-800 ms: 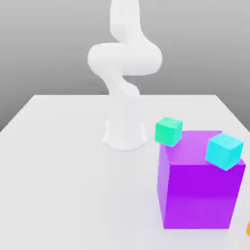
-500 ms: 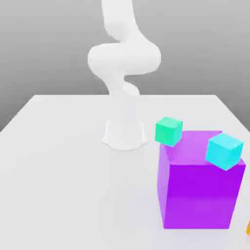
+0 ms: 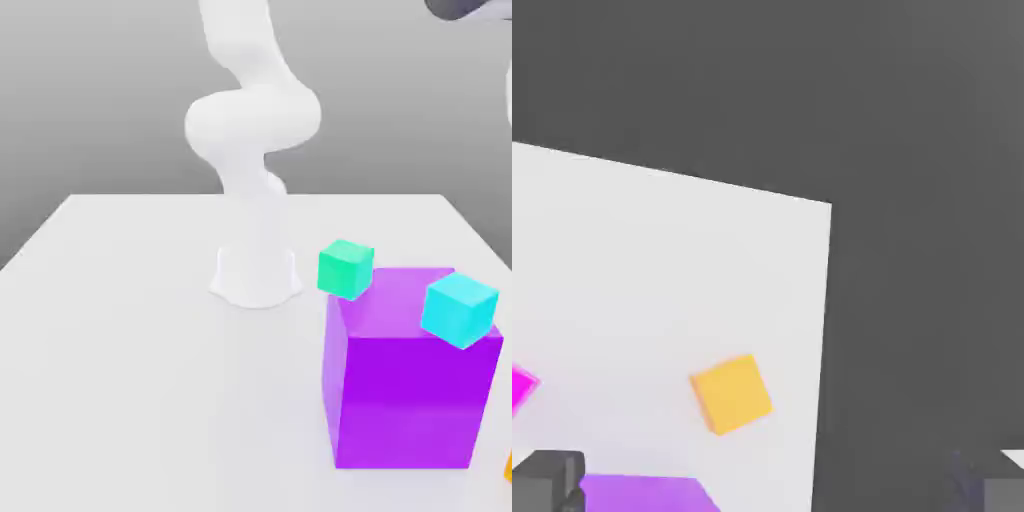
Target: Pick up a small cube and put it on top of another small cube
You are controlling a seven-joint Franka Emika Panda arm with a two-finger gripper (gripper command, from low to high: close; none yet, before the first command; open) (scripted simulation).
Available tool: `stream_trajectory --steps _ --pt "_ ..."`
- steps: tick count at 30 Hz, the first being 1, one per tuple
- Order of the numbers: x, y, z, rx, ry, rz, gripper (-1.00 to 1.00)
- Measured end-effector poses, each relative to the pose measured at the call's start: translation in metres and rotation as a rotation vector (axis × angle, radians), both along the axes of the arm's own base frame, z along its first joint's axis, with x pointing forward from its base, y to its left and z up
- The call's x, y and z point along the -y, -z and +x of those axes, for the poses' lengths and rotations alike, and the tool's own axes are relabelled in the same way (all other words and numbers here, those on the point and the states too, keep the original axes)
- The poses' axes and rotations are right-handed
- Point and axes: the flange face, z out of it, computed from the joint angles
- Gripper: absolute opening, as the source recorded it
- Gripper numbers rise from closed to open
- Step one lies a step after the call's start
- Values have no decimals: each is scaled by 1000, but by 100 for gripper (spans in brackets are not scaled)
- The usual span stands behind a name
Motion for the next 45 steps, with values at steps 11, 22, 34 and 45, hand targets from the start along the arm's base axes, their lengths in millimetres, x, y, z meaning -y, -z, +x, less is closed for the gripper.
stream_trajectory --steps 11,22,34,45 --pt "-53 145 -77 -57 -642 -197 0" --pt "15 300 -66 -104 -745 -288 0" --pt "15 290 -66 -102 -743 -287 -100" --pt "4 121 -7 -16 -688 -227 -100"
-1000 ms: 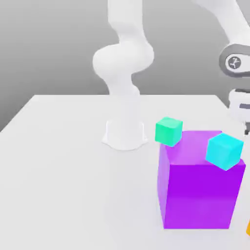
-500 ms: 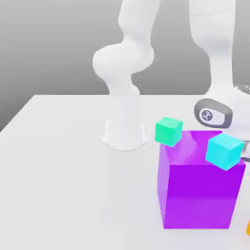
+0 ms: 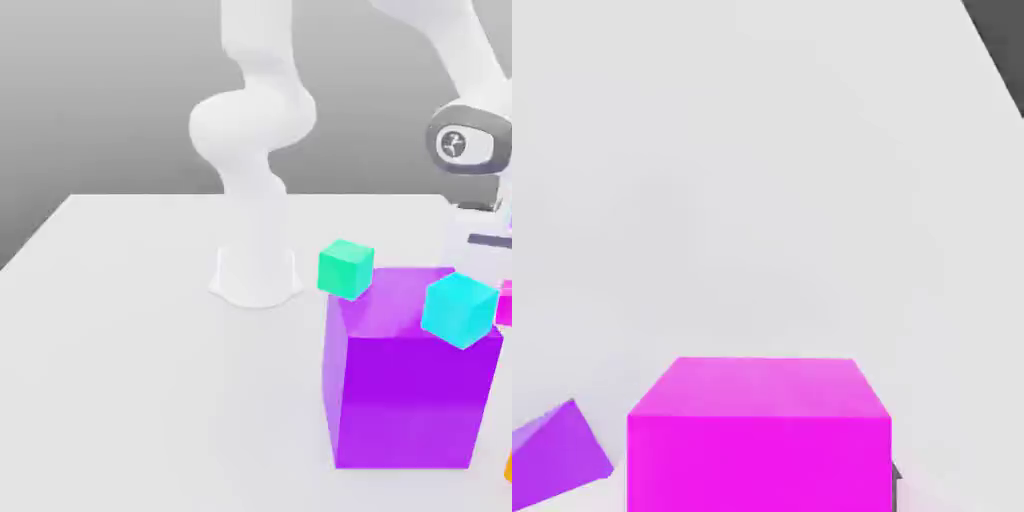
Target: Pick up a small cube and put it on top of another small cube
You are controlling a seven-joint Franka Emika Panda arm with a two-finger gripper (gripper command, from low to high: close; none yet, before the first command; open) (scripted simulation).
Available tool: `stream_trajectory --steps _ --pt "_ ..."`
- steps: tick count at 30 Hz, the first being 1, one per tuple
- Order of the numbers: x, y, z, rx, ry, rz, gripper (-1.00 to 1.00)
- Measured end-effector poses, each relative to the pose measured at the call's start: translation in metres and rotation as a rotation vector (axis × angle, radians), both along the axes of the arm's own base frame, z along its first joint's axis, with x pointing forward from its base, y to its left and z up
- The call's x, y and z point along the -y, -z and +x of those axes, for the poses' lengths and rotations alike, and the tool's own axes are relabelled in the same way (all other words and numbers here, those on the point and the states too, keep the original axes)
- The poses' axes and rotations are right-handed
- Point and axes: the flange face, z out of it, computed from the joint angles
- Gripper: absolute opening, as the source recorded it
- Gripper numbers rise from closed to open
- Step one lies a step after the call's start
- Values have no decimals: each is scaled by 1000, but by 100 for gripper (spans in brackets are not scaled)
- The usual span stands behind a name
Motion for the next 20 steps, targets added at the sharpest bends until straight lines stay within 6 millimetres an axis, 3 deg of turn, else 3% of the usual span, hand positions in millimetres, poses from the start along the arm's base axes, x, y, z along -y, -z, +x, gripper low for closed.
stream_trajectory --steps 5,11,13,16,17,20 --pt "41 -66 51 -6 -5 -26 -100" --pt "120 -136 100 -44 -8 -60 -100" --pt "122 -124 99 -61 -71 -82 -100" --pt "121 -82 99 -66 -96 -90 -100" --pt "122 -69 98 -67 -97 -91 100" --pt "122 -69 98 -67 -97 -91 100"
